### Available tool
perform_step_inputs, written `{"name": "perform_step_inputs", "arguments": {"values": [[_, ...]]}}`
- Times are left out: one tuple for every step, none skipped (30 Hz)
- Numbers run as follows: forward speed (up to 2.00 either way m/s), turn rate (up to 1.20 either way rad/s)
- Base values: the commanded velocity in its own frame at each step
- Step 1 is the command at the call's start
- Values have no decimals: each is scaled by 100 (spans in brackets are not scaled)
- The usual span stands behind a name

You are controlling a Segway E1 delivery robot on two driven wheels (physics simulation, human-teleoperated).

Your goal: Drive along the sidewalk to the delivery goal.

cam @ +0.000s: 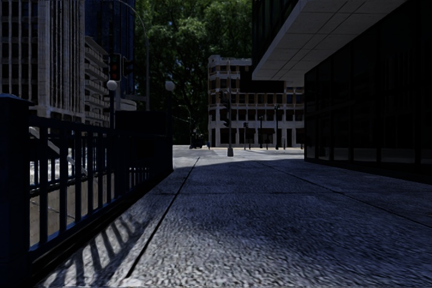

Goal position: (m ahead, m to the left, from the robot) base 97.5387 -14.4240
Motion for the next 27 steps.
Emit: {"name": "perform_step_inputs", "arguments": {"values": [[200,-29],[200,-5],[200,0],[200,0],[200,0],[200,0],[200,0],[200,0],[200,0],[200,0],[200,0],[200,0],[200,0],[200,0],[200,0],[200,0],[200,0],[200,0],[200,7],[200,7],[200,16],[200,19],[200,17],[200,17],[200,0],[200,0],[200,0]]}}
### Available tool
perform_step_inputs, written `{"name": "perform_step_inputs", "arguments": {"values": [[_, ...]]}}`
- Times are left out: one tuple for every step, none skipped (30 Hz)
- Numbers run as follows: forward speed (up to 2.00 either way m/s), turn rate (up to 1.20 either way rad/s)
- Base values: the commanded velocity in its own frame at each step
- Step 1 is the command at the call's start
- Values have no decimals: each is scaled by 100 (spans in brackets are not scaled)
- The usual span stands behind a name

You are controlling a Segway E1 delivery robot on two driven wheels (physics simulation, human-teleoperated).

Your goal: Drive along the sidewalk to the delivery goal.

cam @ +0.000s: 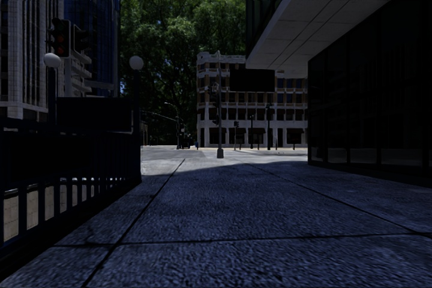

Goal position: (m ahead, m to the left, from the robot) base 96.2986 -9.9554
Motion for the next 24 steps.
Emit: {"name": "perform_step_inputs", "arguments": {"values": [[200,0],[200,0],[200,0],[200,0],[200,0],[200,0],[200,0],[200,0],[200,0],[200,0],[200,0],[200,0],[200,0],[200,0],[200,0],[200,0],[200,0],[200,0],[200,0],[200,0],[200,0],[200,0],[200,0],[200,0]]}}
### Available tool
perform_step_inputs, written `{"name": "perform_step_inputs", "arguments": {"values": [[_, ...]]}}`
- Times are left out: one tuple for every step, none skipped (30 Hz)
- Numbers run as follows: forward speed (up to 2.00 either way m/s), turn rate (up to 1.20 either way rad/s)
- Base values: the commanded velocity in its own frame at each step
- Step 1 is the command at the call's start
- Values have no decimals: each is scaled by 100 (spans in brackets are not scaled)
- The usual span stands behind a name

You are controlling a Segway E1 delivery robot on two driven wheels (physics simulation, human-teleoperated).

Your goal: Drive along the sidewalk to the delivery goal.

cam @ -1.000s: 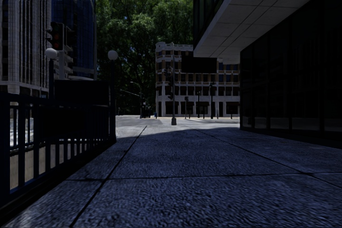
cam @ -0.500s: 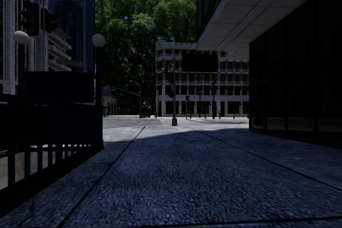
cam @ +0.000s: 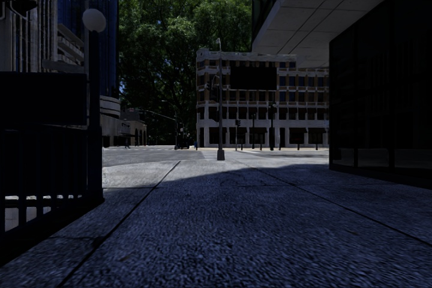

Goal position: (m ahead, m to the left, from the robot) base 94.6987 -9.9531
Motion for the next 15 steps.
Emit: {"name": "perform_step_inputs", "arguments": {"values": [[200,0],[200,0],[200,0],[200,0],[200,0],[200,0],[200,0],[200,0],[200,0],[200,0],[200,0],[200,0],[200,0],[200,0],[200,0]]}}
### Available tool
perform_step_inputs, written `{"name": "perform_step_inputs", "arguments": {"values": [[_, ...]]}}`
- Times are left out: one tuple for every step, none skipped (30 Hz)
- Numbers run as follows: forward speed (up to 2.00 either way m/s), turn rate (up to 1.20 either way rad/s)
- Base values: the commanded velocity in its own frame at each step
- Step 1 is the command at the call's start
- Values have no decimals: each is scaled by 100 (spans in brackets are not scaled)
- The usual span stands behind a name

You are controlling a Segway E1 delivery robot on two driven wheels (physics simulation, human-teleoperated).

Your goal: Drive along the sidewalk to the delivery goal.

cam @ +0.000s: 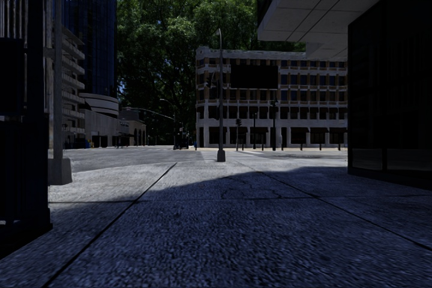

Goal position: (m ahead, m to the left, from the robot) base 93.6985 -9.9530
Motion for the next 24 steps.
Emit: {"name": "perform_step_inputs", "arguments": {"values": [[200,0],[200,0],[200,0],[200,0],[200,0],[200,0],[200,0],[200,0],[200,0],[200,0],[200,0],[200,0],[200,0],[200,0],[200,0],[200,0],[200,0],[200,0],[200,0],[200,0],[200,0],[200,0],[200,0],[200,0]]}}
